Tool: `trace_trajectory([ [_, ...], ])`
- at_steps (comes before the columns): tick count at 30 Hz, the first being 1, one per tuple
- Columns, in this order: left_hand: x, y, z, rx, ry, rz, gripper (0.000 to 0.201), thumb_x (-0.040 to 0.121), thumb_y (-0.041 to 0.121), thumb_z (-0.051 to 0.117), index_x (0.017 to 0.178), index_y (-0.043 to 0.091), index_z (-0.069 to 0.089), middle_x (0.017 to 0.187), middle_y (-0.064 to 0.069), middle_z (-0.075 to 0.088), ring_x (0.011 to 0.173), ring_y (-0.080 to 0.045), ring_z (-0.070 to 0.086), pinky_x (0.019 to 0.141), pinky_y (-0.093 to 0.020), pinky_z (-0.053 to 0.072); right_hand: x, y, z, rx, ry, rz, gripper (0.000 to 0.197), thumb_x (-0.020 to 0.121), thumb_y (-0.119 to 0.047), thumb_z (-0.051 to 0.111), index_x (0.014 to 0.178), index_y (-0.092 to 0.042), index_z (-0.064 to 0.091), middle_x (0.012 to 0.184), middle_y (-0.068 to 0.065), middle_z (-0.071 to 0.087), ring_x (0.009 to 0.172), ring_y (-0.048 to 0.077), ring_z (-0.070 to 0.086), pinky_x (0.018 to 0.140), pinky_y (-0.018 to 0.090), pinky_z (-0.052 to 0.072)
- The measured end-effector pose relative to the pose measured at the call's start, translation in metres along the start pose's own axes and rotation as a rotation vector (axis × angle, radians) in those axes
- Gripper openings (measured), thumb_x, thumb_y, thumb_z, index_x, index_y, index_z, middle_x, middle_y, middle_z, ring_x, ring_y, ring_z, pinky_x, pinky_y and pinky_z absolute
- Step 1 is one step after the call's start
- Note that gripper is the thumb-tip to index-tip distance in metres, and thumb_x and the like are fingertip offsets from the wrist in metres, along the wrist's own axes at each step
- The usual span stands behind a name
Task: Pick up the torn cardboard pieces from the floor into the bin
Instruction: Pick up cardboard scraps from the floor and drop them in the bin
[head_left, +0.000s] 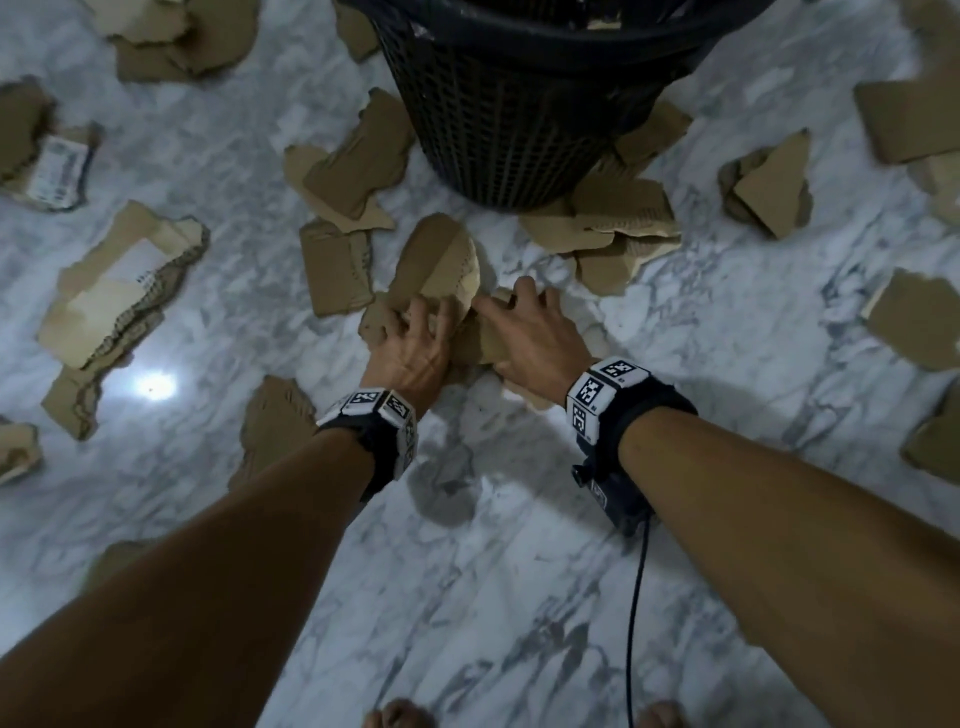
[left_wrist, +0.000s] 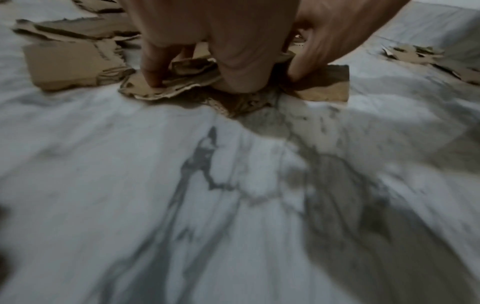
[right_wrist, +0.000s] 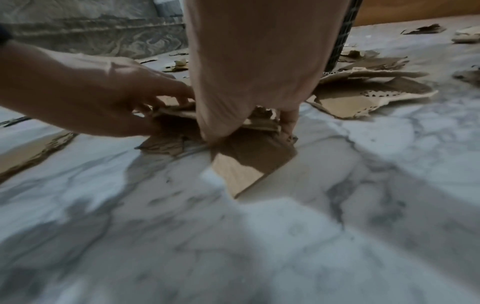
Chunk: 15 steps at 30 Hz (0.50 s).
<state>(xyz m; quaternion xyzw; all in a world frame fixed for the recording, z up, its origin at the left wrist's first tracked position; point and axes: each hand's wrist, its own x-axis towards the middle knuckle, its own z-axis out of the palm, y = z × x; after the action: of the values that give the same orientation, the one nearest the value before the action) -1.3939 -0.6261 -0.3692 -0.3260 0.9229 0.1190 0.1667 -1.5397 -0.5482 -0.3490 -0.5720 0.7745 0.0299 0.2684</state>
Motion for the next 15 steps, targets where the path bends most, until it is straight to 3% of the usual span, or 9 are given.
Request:
trace_trajectory([
  [2, -0.001, 0.005, -0.010, 0.066, 0.023, -0.018, 0.058, 0.082, 0.024, 0.066, 0.129, 0.003, 0.041, 0.105, -0.024, 0.056, 0.074, -0.040, 0.061, 0.057, -0.044, 0.054, -0.004, 0.000, 0.002, 0.015, 0.043, 0.013, 0.062, 0.085, -0.001, 0.054, 0.139, -0.025, 0.035, 0.129, 0.019, 0.034, 0.116, 0.047, 0.039, 0.078, 0.050, 0.048],
  [6, -0.014, 0.007, -0.047, 0.028, -0.048, -0.078, 0.053, 0.090, 0.001, 0.042, 0.140, 0.011, 0.029, 0.128, -0.017, 0.044, 0.097, -0.041, 0.059, 0.066, -0.042, 0.047, -0.026, 0.000, -0.009, 0.040, 0.038, 0.062, 0.058, 0.089, 0.001, 0.045, 0.140, -0.023, 0.033, 0.131, 0.021, 0.036, 0.117, 0.047, 0.038, 0.079, 0.050, 0.048],
  [11, -0.061, 0.010, -0.112, 0.006, -0.044, -0.092, 0.052, 0.092, -0.001, 0.039, 0.141, 0.015, 0.031, 0.130, -0.013, 0.044, 0.095, -0.040, 0.059, 0.063, -0.038, 0.037, -0.081, -0.008, -0.064, 0.100, 0.028, 0.095, 0.054, 0.088, 0.000, 0.047, 0.136, -0.022, 0.036, 0.132, 0.021, 0.035, 0.118, 0.045, 0.037, 0.081, 0.051, 0.047],
  [15, -0.096, 0.015, -0.184, -0.021, 0.001, -0.048, 0.054, 0.092, 0.002, 0.038, 0.143, 0.016, 0.030, 0.129, -0.010, 0.046, 0.091, -0.040, 0.060, 0.057, -0.036, 0.035, -0.126, -0.020, -0.142, 0.087, 0.110, 0.111, 0.045, 0.091, -0.016, 0.051, 0.134, -0.021, 0.039, 0.129, 0.018, 0.038, 0.115, 0.039, 0.039, 0.079, 0.048, 0.050],
])
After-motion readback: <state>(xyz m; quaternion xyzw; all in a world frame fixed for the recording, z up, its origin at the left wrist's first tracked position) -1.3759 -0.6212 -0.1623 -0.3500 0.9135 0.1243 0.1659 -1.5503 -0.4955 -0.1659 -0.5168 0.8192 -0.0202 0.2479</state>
